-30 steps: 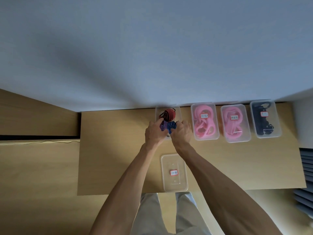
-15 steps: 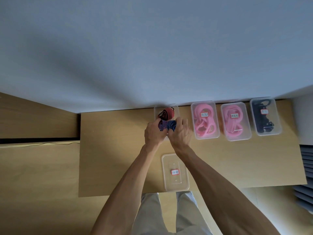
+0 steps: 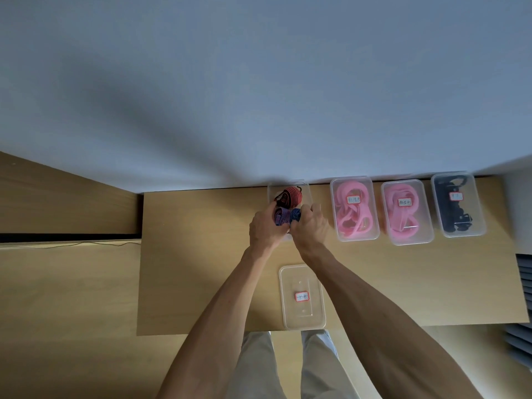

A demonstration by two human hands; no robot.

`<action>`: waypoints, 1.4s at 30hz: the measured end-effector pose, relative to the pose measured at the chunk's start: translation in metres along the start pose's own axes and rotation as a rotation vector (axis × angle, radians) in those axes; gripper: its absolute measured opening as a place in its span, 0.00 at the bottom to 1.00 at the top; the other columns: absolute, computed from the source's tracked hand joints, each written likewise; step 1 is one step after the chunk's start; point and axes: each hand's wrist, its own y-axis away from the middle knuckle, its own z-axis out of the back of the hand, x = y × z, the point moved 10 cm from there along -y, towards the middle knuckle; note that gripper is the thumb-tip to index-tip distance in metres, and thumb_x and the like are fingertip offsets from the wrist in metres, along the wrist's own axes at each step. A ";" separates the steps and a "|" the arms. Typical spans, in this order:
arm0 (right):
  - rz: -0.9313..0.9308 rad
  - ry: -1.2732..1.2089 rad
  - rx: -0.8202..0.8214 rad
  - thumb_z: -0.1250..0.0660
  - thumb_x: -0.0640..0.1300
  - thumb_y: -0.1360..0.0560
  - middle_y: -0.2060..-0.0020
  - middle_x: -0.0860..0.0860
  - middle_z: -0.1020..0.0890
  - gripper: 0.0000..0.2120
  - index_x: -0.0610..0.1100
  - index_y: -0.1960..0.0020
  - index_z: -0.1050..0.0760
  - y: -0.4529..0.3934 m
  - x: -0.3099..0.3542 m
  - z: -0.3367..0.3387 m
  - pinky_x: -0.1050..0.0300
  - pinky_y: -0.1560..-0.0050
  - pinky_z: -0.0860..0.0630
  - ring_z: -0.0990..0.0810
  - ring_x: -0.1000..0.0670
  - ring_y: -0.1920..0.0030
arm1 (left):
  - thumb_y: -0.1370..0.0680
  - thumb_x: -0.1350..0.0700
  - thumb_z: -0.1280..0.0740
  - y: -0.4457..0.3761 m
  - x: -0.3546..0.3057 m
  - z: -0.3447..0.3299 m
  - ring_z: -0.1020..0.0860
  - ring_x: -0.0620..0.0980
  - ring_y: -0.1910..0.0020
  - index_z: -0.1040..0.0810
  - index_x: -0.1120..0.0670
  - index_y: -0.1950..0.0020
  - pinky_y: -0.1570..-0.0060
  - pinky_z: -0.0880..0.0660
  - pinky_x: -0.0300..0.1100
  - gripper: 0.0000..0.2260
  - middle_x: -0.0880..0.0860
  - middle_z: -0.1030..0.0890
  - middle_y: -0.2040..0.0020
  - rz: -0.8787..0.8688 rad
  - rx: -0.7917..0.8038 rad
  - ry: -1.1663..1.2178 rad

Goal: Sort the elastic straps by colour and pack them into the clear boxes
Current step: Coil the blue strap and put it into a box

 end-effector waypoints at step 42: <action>-0.013 -0.371 -0.011 0.31 0.37 0.28 0.52 0.40 0.25 0.07 0.35 0.51 0.20 -0.003 0.002 -0.004 0.48 0.59 0.28 0.24 0.38 0.57 | 0.25 0.54 0.30 0.003 0.012 0.001 0.20 0.56 0.51 0.20 0.49 0.41 0.52 0.23 0.48 0.13 0.50 0.15 0.52 0.033 0.020 0.153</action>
